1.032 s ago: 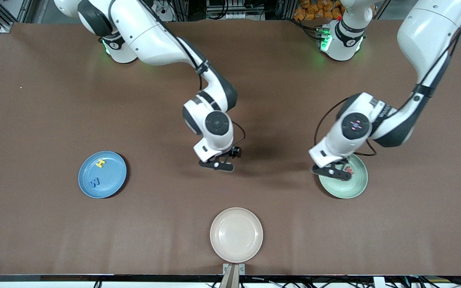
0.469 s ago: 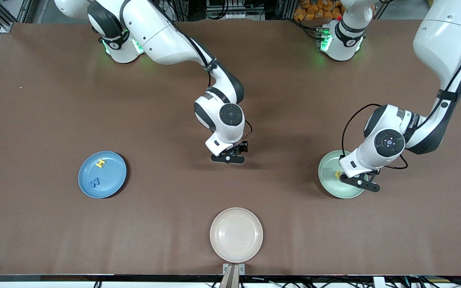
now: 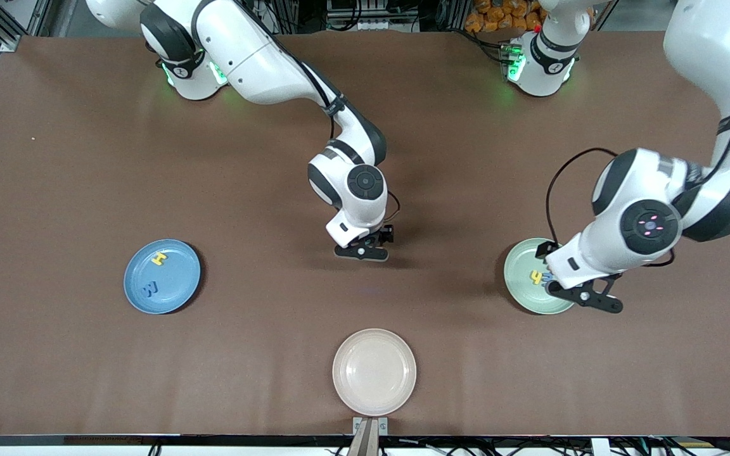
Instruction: Sort uppercase to blue plate, lowercase to green plate
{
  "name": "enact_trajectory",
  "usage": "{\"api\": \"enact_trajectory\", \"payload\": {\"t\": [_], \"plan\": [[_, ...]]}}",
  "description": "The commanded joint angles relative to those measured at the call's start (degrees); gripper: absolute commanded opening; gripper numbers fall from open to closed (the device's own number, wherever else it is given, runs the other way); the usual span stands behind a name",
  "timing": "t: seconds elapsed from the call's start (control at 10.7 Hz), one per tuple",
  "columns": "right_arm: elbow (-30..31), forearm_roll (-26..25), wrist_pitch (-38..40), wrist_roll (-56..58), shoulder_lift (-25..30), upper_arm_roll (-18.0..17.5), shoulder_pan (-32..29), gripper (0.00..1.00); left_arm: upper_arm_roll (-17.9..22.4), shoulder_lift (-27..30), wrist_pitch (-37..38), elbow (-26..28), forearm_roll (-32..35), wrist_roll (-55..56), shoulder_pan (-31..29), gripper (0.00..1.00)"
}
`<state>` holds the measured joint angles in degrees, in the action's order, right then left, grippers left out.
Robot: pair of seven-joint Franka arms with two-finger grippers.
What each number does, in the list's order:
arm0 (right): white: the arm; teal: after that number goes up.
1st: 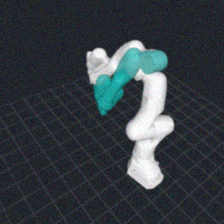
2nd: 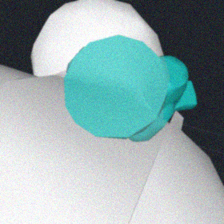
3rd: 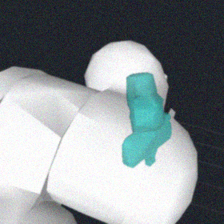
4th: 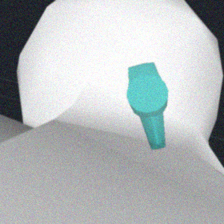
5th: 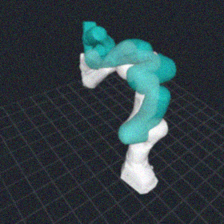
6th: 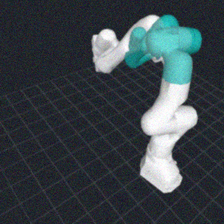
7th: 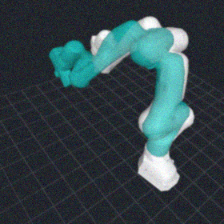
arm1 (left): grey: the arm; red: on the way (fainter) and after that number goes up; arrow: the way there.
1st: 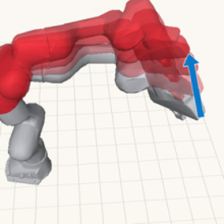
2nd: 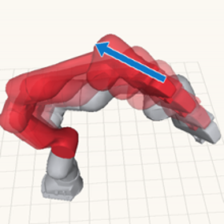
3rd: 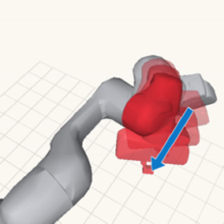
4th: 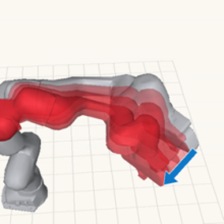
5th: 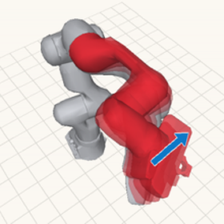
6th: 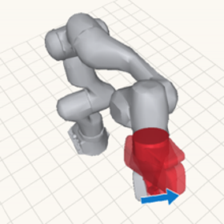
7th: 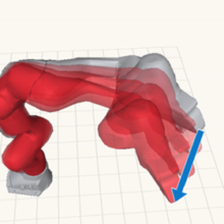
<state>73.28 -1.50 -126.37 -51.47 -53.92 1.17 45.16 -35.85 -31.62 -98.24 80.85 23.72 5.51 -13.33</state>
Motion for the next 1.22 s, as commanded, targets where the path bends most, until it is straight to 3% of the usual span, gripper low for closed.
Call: {"api": "enact_trajectory", "payload": {"t": [0.0,0.09,0.19,0.28,0.47,0.75,0.94,1.13], "plan": [[0.19,-0.7,-0.72,-2.06,-0.39,-0.99,-0.08,1.0,1.74,8.01,5.34,-4.74,-4.2,-1.81,0.93,1.0],[0.28,-0.61,-0.72,-2.06,-0.39,-1.0,-0.08,1.0,2.62,12.76,5.69,-4.65,-6.21,-1.73,1.46,1.0],[0.28,-0.61,-0.63,-2.06,-0.39,-1.08,-0.16,0.35,5.94,17.07,6.91,-4.47,-9.45,-1.64,3.2,1.0],[0.28,-0.17,-0.72,-1.97,-0.31,-1.08,-0.16,0.0,11.89,20.6,8.4,-4.04,-13.66,-1.81,6.53,1.0],[0.28,-0.17,-0.63,-1.97,-0.3,-1.08,-0.25,0.0,22.89,24.22,11.13,-3.6,-21.58,-2.69,11.38,1.0],[0.28,0.18,-0.11,-1.8,0.66,-1.52,-1.65,0.0,26.62,26.86,11.41,-1.85,-23.45,-3.04,13.67,1.0],[0.28,0.18,2.43,-0.4,3.81,-1.61,-5.59,0.0,28.81,27.22,11.06,-1.22,-25.12,-3.05,15.08,1.0],[0.19,0.01,5.07,9.83,5.75,-1.35,-13.04,0.0,29.44,28.27,8.87,1.65,-25.21,-3.13,15.08,1.0]]}}
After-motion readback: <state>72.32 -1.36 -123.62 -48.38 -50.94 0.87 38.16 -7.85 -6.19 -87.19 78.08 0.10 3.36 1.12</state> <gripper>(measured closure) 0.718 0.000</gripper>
